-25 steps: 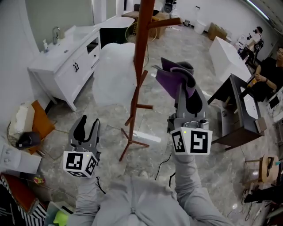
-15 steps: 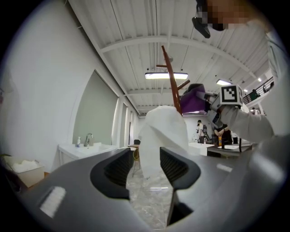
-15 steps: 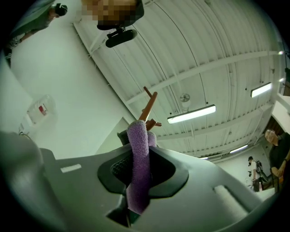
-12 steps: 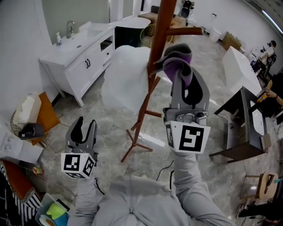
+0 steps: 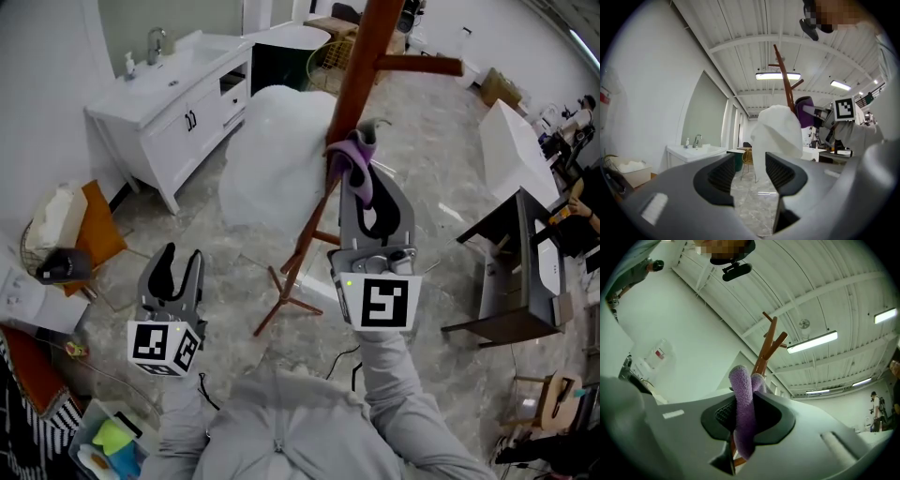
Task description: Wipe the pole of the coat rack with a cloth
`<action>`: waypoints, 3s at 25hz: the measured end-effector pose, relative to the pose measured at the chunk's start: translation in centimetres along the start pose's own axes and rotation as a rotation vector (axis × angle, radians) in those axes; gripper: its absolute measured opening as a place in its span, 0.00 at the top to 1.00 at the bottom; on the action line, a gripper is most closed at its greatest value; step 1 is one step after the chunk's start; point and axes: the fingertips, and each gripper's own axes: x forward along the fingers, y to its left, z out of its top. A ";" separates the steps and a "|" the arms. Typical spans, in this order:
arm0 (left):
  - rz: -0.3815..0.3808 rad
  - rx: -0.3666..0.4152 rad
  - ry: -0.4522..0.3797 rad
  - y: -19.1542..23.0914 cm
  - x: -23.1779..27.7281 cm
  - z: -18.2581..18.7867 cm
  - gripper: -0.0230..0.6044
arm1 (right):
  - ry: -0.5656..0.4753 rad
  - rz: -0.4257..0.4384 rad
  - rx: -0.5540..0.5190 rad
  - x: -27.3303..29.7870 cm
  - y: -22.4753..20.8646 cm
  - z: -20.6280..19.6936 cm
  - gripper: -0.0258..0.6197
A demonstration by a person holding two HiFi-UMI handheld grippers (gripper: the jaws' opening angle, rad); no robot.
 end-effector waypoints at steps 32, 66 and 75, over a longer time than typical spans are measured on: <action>-0.043 -0.017 0.047 -0.9 -0.5 -1.9 0.62 | 0.437 0.209 0.077 -6.4 9.6 -15.4 0.88; -0.116 -0.058 0.065 -2.4 0.4 -3.6 0.62 | 0.433 -0.054 0.310 -7.5 4.3 -15.2 0.88; -0.130 -0.081 0.084 -1.5 0.9 -4.6 0.62 | 0.523 -0.013 0.125 -7.6 5.2 -16.1 0.88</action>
